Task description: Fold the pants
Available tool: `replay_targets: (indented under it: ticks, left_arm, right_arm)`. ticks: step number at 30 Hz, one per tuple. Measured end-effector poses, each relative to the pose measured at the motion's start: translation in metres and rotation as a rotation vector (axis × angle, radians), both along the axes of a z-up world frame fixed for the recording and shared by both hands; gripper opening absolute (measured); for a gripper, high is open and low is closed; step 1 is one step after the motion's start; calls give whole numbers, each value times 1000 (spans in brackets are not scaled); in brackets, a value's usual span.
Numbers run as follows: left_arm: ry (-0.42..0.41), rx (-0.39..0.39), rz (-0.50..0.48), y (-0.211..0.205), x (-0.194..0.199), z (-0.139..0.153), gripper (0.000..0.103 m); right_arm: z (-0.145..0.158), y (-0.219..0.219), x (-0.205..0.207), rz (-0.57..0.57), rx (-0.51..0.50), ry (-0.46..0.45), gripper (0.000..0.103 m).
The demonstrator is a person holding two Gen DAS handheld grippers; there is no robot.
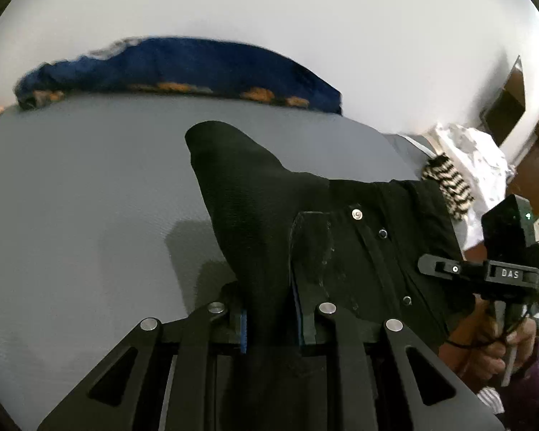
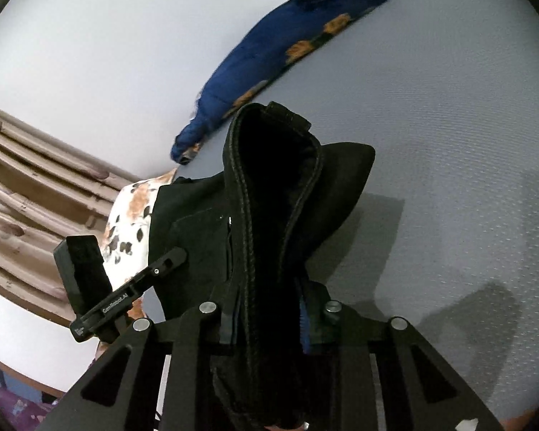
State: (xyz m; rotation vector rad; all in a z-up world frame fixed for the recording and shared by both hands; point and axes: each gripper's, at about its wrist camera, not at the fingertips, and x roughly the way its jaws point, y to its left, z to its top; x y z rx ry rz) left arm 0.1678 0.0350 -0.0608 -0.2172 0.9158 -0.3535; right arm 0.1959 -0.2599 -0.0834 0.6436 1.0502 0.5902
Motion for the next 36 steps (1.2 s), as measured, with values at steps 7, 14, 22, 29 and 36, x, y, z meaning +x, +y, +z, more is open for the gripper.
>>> replay_targets:
  ticks: [7, 14, 22, 29, 36]
  left_arm:
    - [-53, 70, 48, 35, 2, 14, 19]
    - [-87, 101, 84, 66, 15, 20, 19]
    - [-109, 137, 125, 96, 44, 15, 19]
    - [-122, 150, 156, 116, 78, 11, 19]
    - [-138, 155, 183, 132, 107, 9, 19]
  right_arm:
    - [12, 47, 16, 45, -11, -16, 23]
    - [17, 86, 37, 81, -29, -19, 23]
    - [12, 123, 70, 113, -35, -13, 23]
    - [7, 144, 96, 129, -36, -15, 23]
    - [5, 157, 119, 127, -22, -23, 23]
